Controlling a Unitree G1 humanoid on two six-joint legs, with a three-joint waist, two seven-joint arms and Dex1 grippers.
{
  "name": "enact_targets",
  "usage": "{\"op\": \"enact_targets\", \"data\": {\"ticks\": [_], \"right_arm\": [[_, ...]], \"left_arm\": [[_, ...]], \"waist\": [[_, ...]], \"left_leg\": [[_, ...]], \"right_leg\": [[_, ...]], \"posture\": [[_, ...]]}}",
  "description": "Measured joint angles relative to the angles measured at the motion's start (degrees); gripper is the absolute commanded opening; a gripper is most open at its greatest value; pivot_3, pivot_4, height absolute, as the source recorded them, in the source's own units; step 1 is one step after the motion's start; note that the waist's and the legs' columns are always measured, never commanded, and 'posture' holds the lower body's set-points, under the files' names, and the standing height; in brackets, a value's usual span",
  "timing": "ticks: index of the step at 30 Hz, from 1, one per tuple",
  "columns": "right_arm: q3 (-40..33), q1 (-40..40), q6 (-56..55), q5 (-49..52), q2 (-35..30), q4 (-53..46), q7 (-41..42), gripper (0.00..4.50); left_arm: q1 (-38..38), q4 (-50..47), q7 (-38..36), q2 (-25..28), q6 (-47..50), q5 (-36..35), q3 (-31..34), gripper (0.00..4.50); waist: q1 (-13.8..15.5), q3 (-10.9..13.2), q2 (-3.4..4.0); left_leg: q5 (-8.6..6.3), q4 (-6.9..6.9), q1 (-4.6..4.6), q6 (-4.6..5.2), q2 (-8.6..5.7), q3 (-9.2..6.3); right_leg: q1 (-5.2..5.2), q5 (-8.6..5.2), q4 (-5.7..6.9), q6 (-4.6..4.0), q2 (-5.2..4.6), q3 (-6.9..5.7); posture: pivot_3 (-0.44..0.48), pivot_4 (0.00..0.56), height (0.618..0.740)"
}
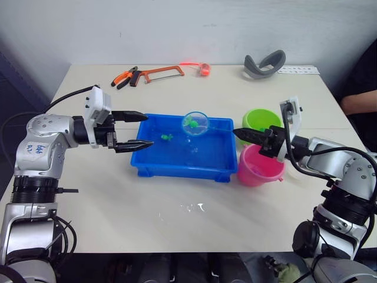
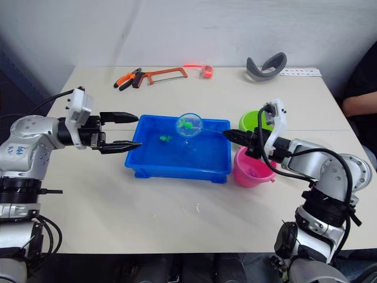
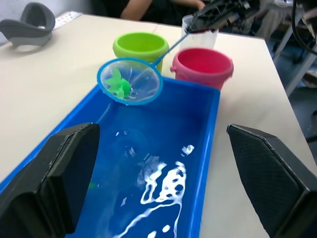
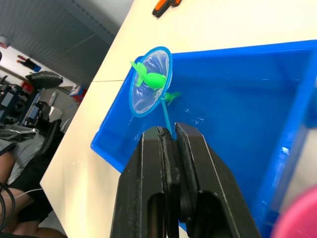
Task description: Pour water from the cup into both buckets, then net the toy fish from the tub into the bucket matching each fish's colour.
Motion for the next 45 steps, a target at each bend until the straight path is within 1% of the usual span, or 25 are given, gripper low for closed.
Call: {"op": "enact_targets", "data": {"ticks": [3, 5, 8, 10, 13, 14, 16, 18, 19, 21, 23, 25, 28, 37, 39, 42, 45], "right_arm": [[-0.8, 1.3, 0.1, 0.1, -0.6, -1.1, 0.0, 0.0], [-3.8, 2.3, 1.5, 0.8, -1.6, -2.9, -0.5, 0.0], [-6.1, 2.2, 2.0, 2.4, -2.9, -3.6, -0.8, 0.0], [-8.4, 2.5, 2.3, 3.9, -5.6, -4.2, -1.6, 0.0], [-13.7, 3.5, 2.3, 4.5, -11.6, -5.3, -2.4, 0.0], [-13.9, 3.6, 2.3, 4.5, -11.7, -5.3, -2.4, 0.0], [-16.3, 4.7, 2.3, 4.2, -14.0, -5.3, -2.8, 0.0], [-17.9, 7.8, 1.6, 2.5, -16.4, -5.1, -3.3, 0.0], [-17.9, 8.6, 1.0, 1.7, -16.8, -5.0, -3.4, 0.0], [-15.0, 12.8, -3.7, -1.2, -18.7, -5.7, -2.0, 0.0], [-8.9, 17.6, -11.4, -5.5, -19.1, -8.9, -0.3, 0.0], [-7.0, 19.8, -14.8, -7.8, -19.2, -9.4, 0.3, 0.0], [-6.6, 21.7, -19.2, -9.7, -19.2, -9.7, 0.8, 0.0], [-6.4, 21.9, -23.7, -11.1, -19.4, -8.6, 0.7, 0.0], [-3.4, 23.4, -27.4, -13.6, -21.3, -9.3, 2.3, 0.0], [3.8, 26.5, -36.9, -22.1, -25.3, -10.3, 4.5, 0.0], [9.2, 28.9, -45.2, -30.0, -27.6, -10.2, 5.4, 0.0]], "left_arm": [[-0.8, 0.2, 0.1, -0.2, 1.4, 0.0, -0.6, 4.47], [-3.9, 2.1, 0.7, -2.6, 3.3, 0.0, -2.3, 4.47], [-5.6, 2.2, 1.8, -4.2, 4.3, -0.2, -2.4, 4.47], [-7.3, 2.2, 3.7, -6.9, 5.6, -0.6, -2.4, 4.47], [-9.2, 2.2, 5.9, -11.1, 5.8, -0.8, -3.4, 4.47], [-9.3, 2.2, 5.9, -11.2, 5.7, -0.8, -3.4, 4.47], [-9.9, 2.2, 6.0, -13.0, 2.8, -0.2, -4.3, 4.47], [-10.0, 2.2, 6.6, -15.5, 2.0, 0.3, -5.0, 4.47], [-10.0, 2.2, 6.6, -15.7, 2.0, 0.3, -5.0, 4.47], [-9.7, 2.2, 6.7, -16.6, 1.5, 0.3, -5.1, 4.47], [-8.2, 2.3, 8.3, -18.9, 0.8, -0.1, -4.4, 4.47], [-7.0, 2.3, 8.5, -18.9, 0.3, -0.1, -4.1, 4.47], [-4.6, 2.2, 8.5, -18.6, 0.3, -0.1, -3.7, 4.47], [-4.5, 2.0, 8.0, -17.9, 0.2, 0.0, -3.7, 4.47], [-4.5, 2.0, 7.5, -17.8, -0.1, 0.1, -3.7, 4.47], [-4.6, 2.0, 7.0, -17.9, -0.3, 0.2, -3.8, 4.47], [-4.7, 2.0, 6.7, -17.9, -0.4, 0.3, -3.8, 4.47]], "waist": [[0.0, 0.0, 0.0], [0.1, 0.0, 0.0], [0.1, 0.0, 0.0], [0.3, 0.0, 0.0], [0.3, 0.0, 0.0], [0.3, 0.0, 0.0], [0.3, 0.0, 0.0], [0.3, 0.0, 0.0], [0.3, 0.0, 0.0], [0.3, 0.0, 0.01], [0.3, 0.0, 0.01], [0.3, 0.0, 0.01], [0.4, 0.0, 0.01], [0.7, 0.0, 0.01], [0.7, 0.0, 0.01], [0.7, 0.0, 0.01], [0.8, 0.0, 0.01]], "left_leg": [[0.0, 0.0, 0.01, 0.0, 0.0, 0.02], [0.0, 0.03, -0.01, 0.0, 0.02, 0.04], [0.0, 0.04, 0.0, 0.0, 0.05, 0.03], [0.0, 0.05, -0.04, 0.0, 0.04, -0.01], [0.0, 0.06, -0.04, 0.0, 0.04, 0.02], [0.01, 0.06, -0.04, 0.0, 0.04, 0.02], [0.01, 0.06, -0.03, 0.0, 0.04, 0.04], [0.01, 0.06, -0.02, 0.0, 0.05, 0.06], [0.01, 0.06, -0.01, 0.0, 0.05, 0.07], [0.01, 0.06, 0.01, 0.0, 0.07, 0.11], [0.01, 0.07, 0.09, -0.01, 0.07, 0.11], [0.01, 0.06, 0.09, -0.01, 0.07, 0.12], [0.01, 0.09, 0.09, -0.01, 0.07, 0.1], [0.02, 0.11, 0.19, -0.02, 0.07, 0.08], [0.02, 0.1, 0.19, -0.02, 0.07, 0.09], [0.02, 0.1, 0.2, -0.02, 0.07, 0.11], [0.02, 0.1, 0.2, -0.02, 0.07, 0.11]], "right_leg": [[0.0, 0.0, 0.0, 0.0, 0.14, 0.01], [0.0, 0.0, 0.0, 0.01, 0.31, 0.06], [0.0, 0.01, 0.01, 0.01, 0.32, 0.17], [0.0, 0.01, 0.0, 0.01, 0.3, 0.18], [0.0, 0.01, -0.01, 0.02, 0.33, 0.17], [0.0, 0.01, -0.01, 0.02, 0.33, 0.17], [0.0, 0.01, -0.01, 0.02, 0.33, 0.17], [0.01, 0.01, -0.01, 0.02, 0.34, 0.16], [0.02, 0.01, -0.02, 0.02, 0.35, 0.17], [0.02, 0.01, -0.01, 0.03, 0.39, 0.16], [0.08, 0.02, -0.01, 0.04, 0.39, 0.18], [0.08, 0.02, -0.02, 0.04, 0.39, 0.17], [0.08, 0.02, -0.01, 0.04, 0.4, 0.15], [0.2, 0.03, -0.04, 0.05, 0.39, 0.15], [0.2, 0.03, -0.04, 0.05, 0.4, 0.15], [0.2, 0.03, -0.05, 0.05, 0.41, 0.15], [0.2, 0.03, -0.05, 0.05, 0.42, 0.15]], "posture": [[0.0, 0.15, 0.74], [0.0, 0.15, 0.74], [0.0, 0.15, 0.74], [0.0, 0.15, 0.74], [0.0, 0.15, 0.74], [0.0, 0.15, 0.74], [0.0, 0.15, 0.74], [0.0, 0.15, 0.74], [0.0, 0.15, 0.74], [0.0, 0.15, 0.74], [0.0, 0.15, 0.74], [0.0, 0.15, 0.74], [0.0, 0.15, 0.74], [0.0, 0.15, 0.74], [0.0, 0.15, 0.74], [0.0, 0.15, 0.74], [0.0, 0.15, 0.74]]}}
